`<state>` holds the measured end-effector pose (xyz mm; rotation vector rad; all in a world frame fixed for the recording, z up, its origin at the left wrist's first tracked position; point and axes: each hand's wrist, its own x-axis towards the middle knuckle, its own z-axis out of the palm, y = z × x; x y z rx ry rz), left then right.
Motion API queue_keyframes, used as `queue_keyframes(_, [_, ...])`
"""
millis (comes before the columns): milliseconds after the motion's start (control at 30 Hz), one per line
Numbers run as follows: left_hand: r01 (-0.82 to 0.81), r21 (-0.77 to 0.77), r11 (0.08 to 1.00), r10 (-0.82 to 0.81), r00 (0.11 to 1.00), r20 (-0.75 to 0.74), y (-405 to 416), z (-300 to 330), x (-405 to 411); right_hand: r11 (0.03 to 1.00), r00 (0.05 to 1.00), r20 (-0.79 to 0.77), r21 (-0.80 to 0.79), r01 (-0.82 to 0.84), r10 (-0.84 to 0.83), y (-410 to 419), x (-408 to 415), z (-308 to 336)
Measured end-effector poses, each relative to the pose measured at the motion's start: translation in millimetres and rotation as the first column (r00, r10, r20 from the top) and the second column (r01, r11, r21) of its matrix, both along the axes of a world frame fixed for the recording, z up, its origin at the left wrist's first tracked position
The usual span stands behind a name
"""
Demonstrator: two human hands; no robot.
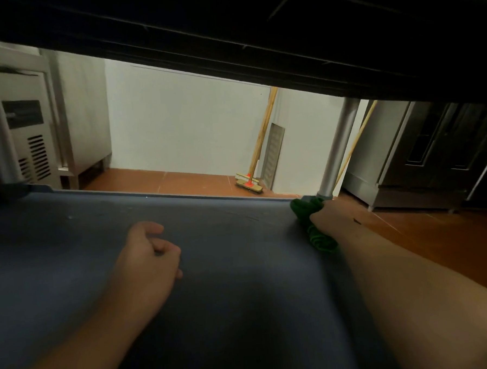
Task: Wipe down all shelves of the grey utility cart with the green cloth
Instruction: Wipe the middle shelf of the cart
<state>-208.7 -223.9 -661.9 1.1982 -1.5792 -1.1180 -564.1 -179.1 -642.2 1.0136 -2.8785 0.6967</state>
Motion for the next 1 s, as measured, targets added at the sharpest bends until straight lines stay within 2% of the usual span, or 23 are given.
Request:
queue_keyframes(333, [-0.082,0.005,0.997,0.082,0.996,0.018,-19.0,0.1,69.1,0.996,0.996,0.043,0.025,-0.084,0.083,-60.4,72.2,-6.0])
queue_keyframes(567, [-0.101,0.035,0.994,0.101,0.995,0.006,-42.2,-3.8,122.5,0.988,0.988,0.017,0.041,-0.152,0.152,-91.6,131.4,-9.8])
queue_keyframes(767, [-0.095,-0.005,0.995,0.095,0.993,0.074,-58.1,-1.2,160.0,0.981,0.983,-0.013,0.073,-0.180,0.181,-116.0,177.5,-10.9])
queue_keyframes(900, [-0.059,-0.058,0.997,0.069,0.978,0.196,-66.8,3.9,194.1,0.982,0.985,-0.024,0.084,-0.170,0.173,-123.2,201.8,-8.7])
queue_keyframes(1000, [-0.116,-0.038,0.992,0.122,0.970,0.210,-76.0,3.2,218.1,0.975,0.977,-0.037,0.087,-0.206,0.210,-133.1,226.8,-7.5])
